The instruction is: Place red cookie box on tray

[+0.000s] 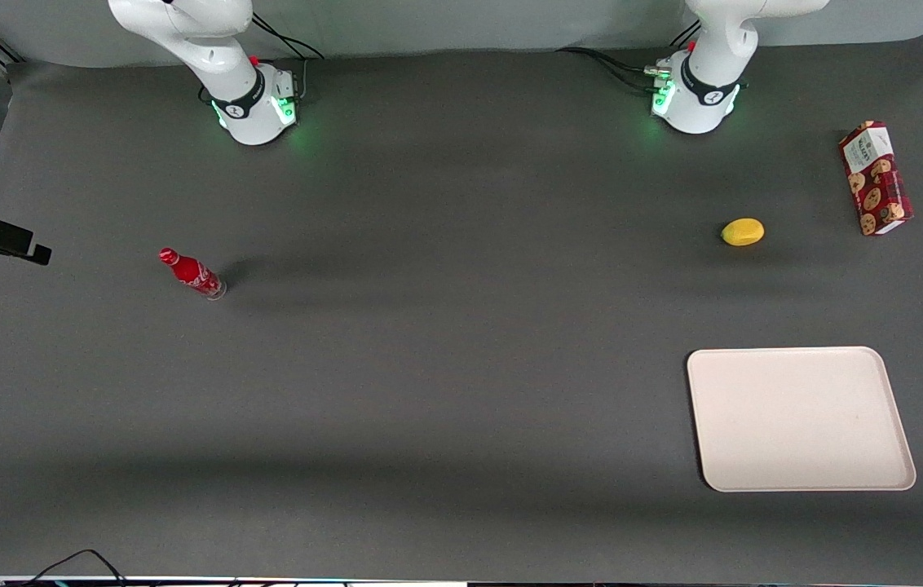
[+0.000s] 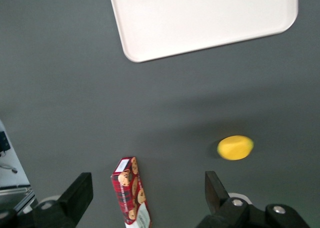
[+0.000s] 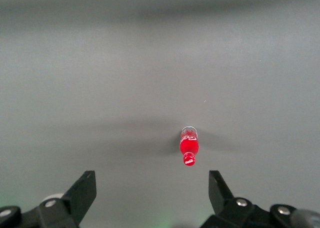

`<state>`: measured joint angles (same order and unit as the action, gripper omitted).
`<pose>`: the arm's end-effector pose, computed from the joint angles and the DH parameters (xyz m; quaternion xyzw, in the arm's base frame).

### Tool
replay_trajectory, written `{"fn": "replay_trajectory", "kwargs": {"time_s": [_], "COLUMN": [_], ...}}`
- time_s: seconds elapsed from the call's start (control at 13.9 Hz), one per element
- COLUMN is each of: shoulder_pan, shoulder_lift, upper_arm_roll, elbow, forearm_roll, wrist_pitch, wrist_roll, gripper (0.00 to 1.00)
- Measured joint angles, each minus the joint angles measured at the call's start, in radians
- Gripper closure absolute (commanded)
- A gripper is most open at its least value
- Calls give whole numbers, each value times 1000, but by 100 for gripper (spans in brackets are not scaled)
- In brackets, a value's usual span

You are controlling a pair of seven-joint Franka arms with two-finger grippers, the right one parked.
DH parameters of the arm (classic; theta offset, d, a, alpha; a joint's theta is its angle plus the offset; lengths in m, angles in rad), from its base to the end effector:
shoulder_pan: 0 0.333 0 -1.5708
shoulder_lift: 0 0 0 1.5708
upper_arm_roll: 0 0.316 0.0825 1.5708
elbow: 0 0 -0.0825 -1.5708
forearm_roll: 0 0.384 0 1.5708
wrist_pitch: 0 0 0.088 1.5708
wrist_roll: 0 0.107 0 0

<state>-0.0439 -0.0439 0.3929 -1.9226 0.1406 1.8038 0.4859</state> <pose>0.5026 0.1982 0.5000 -0.9936 0.0875 0.0595 0.0385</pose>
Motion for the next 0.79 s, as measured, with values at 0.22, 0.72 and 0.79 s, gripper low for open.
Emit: {"fn": "replay_trajectory", "kwargs": {"time_s": [0.22,0.72,0.79], "shoulder_pan": [20,131,133], "shoulder_lift": [-127,-272,-269], "upper_arm_roll": [93,319,337], "elbow": [-222,-621,-639], "forearm_roll": [66,112,113], "wrist_pitch": [138,563,586], "wrist_roll": [49,433,453], "gripper": [0,0,0]}}
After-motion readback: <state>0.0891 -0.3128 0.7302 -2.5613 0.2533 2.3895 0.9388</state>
